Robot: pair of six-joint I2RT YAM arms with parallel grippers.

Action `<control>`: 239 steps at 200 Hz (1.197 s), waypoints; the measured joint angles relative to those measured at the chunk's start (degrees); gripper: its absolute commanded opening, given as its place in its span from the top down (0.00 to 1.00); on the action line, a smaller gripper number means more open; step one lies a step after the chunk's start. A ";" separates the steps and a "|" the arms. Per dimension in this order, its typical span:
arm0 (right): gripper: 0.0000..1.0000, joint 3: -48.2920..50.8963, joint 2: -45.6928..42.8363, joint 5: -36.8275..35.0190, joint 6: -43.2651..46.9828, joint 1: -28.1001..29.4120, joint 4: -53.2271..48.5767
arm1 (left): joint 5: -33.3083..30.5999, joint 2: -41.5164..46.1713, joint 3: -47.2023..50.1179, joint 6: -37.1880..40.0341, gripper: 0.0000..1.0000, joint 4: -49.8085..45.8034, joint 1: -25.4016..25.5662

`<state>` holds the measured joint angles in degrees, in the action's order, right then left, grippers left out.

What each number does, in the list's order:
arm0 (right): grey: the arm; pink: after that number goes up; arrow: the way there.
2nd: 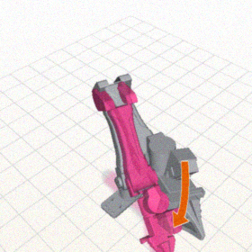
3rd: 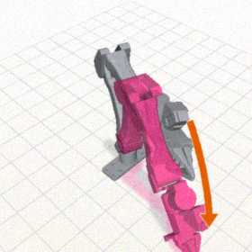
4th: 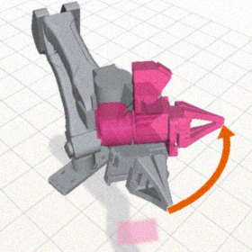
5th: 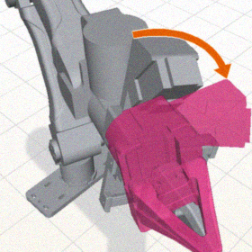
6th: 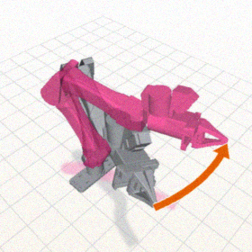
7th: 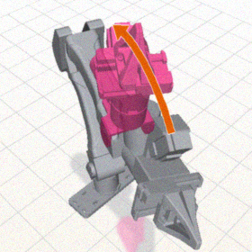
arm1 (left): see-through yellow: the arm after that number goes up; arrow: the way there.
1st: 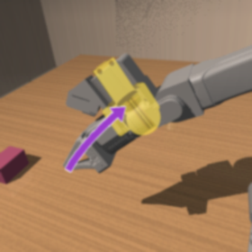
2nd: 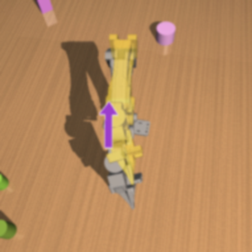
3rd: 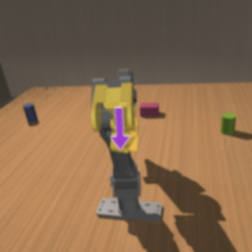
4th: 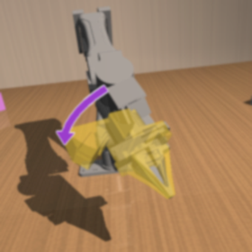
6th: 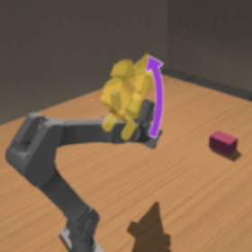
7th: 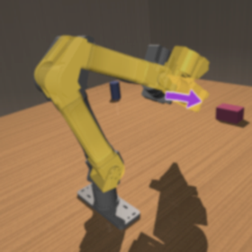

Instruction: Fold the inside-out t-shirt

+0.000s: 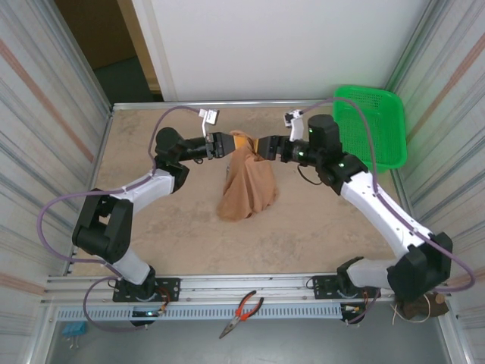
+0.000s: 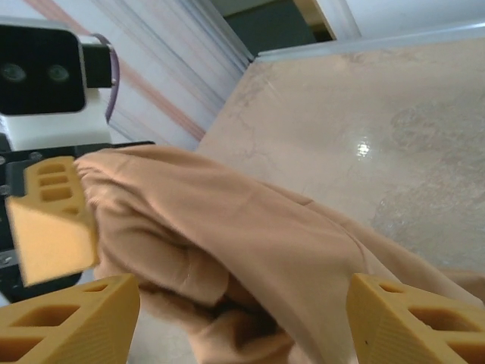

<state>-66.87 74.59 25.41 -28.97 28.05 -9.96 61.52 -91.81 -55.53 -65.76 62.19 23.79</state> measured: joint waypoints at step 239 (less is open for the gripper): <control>1.00 8.92 0.59 23.08 -14.03 -3.28 22.51 | -43.60 22.56 1.38 43.56 0.43 -57.29 9.97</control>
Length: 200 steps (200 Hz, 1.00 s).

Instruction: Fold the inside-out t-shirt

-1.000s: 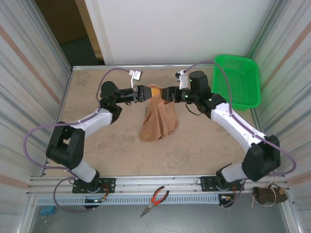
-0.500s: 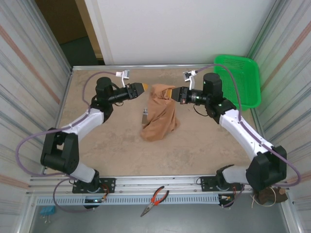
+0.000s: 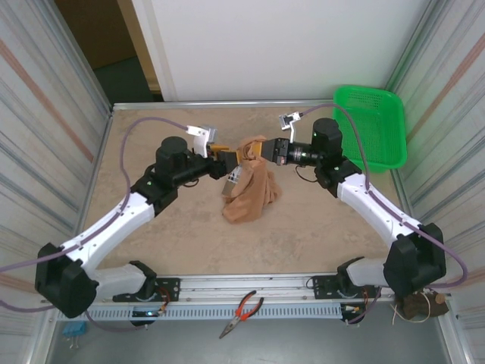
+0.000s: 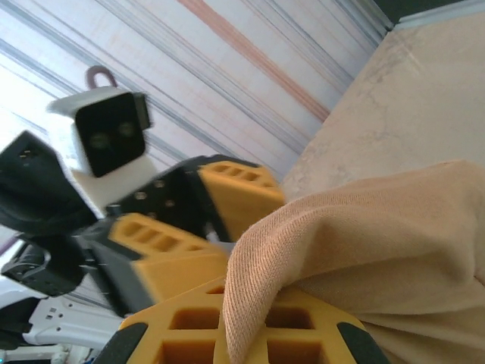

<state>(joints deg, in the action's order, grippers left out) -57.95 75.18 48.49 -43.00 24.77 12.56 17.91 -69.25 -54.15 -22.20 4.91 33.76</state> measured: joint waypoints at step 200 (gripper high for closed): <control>1.00 4.68 0.92 1.51 -6.58 -2.64 8.39 | 17.53 -9.33 5.86 -13.70 0.49 21.40 -11.69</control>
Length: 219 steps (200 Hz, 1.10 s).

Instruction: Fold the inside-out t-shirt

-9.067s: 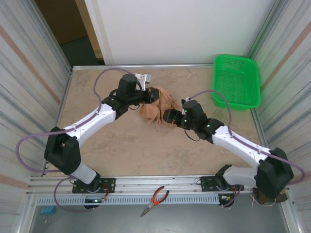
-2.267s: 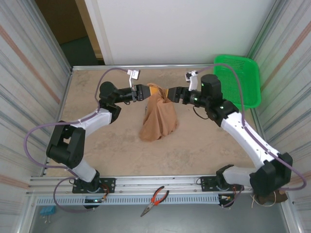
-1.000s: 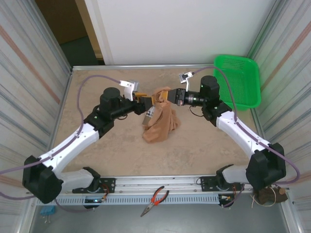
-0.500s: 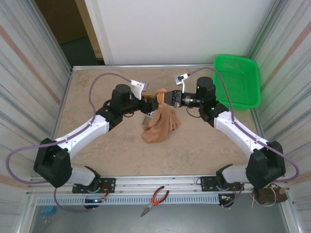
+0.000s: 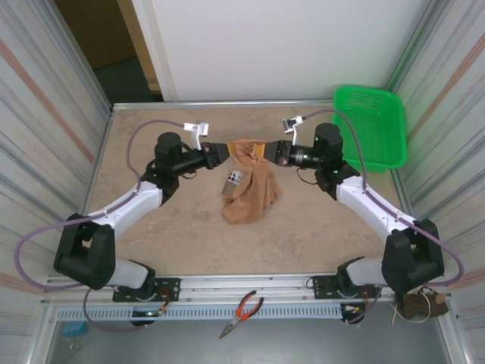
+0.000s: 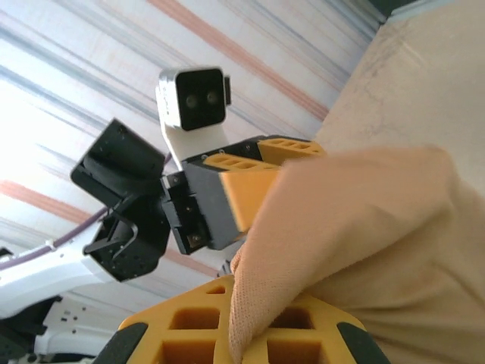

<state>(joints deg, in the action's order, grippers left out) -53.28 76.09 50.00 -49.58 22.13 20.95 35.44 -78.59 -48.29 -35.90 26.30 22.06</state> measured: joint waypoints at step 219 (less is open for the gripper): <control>1.00 -0.17 0.20 -0.09 -2.75 1.75 5.66 | 2.47 -3.10 -0.70 -13.16 0.80 16.83 9.64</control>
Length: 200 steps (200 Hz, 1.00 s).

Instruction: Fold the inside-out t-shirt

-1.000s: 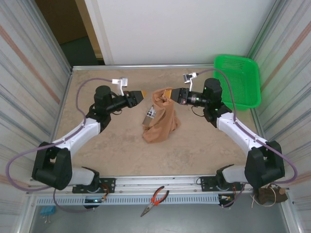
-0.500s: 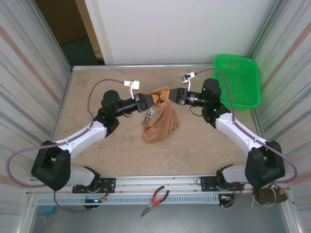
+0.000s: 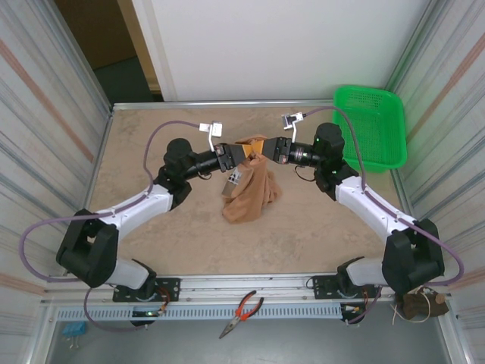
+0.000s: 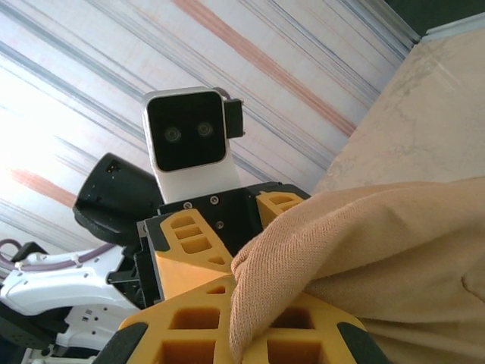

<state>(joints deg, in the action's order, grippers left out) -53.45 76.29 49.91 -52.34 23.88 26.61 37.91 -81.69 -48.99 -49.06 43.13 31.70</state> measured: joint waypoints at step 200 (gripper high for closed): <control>0.27 3.32 2.01 -36.54 20.76 5.09 -34.75 | -2.62 4.79 -15.50 -5.31 1.00 -20.96 -0.13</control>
<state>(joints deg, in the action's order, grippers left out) -50.13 78.30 13.37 -31.57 28.97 -8.14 35.29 -76.90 -64.49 -54.37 22.17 31.57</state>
